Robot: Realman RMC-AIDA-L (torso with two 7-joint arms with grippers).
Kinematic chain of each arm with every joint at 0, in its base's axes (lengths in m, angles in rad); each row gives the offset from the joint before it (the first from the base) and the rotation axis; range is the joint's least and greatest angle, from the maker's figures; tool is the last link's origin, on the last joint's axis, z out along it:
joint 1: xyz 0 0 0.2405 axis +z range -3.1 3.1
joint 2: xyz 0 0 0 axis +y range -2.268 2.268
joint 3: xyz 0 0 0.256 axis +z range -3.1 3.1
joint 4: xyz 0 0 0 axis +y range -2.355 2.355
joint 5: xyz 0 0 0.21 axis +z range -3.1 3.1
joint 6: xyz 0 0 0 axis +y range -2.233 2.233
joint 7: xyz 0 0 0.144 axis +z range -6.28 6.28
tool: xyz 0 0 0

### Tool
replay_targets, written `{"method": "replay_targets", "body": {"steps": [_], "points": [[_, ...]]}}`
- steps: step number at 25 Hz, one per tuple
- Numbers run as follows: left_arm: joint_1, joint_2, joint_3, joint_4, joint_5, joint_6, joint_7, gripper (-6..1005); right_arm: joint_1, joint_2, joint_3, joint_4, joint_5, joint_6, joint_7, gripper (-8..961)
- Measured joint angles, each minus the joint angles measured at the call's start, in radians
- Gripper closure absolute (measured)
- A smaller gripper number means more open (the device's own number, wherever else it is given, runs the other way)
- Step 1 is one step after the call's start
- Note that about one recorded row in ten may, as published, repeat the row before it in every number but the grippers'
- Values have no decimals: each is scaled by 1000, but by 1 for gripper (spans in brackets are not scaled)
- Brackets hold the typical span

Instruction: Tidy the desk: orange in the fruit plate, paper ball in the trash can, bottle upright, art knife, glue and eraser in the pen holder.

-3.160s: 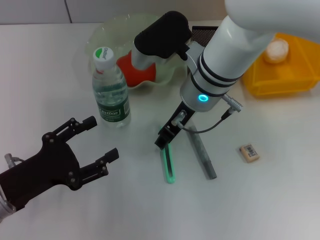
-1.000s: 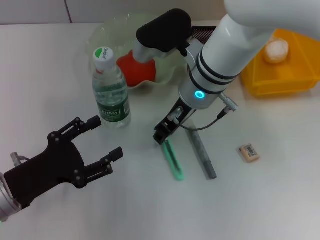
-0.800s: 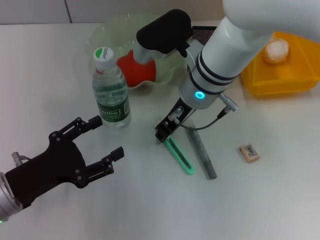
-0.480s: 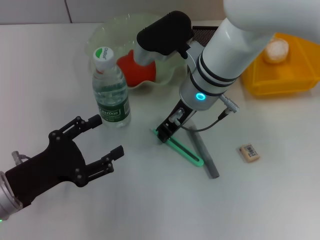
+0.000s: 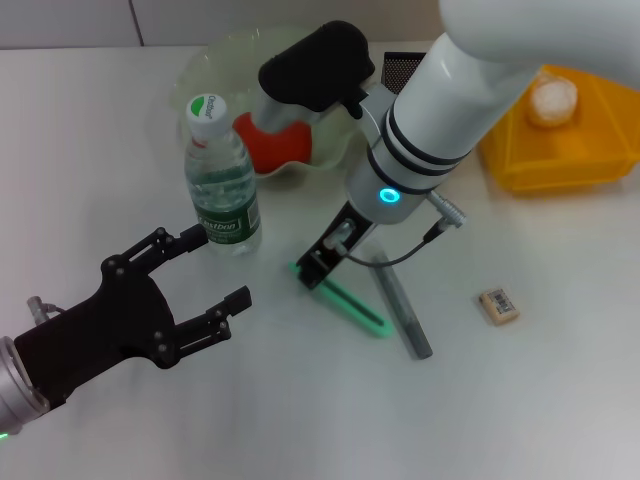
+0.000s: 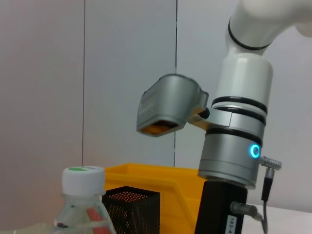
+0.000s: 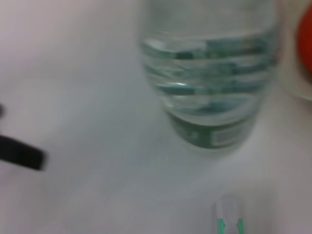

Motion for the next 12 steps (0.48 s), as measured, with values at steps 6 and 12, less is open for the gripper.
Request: {"method": "replay_targets", "body": {"steps": [6,12], "points": [[-2,1,0,0,0,2,0,172,-60,-10,74,-127,-14,-101,-3,789],[-3,4,4,0,0,8,-3,172,-151,-12,234,-269,-135,-192,-10,789]]}}
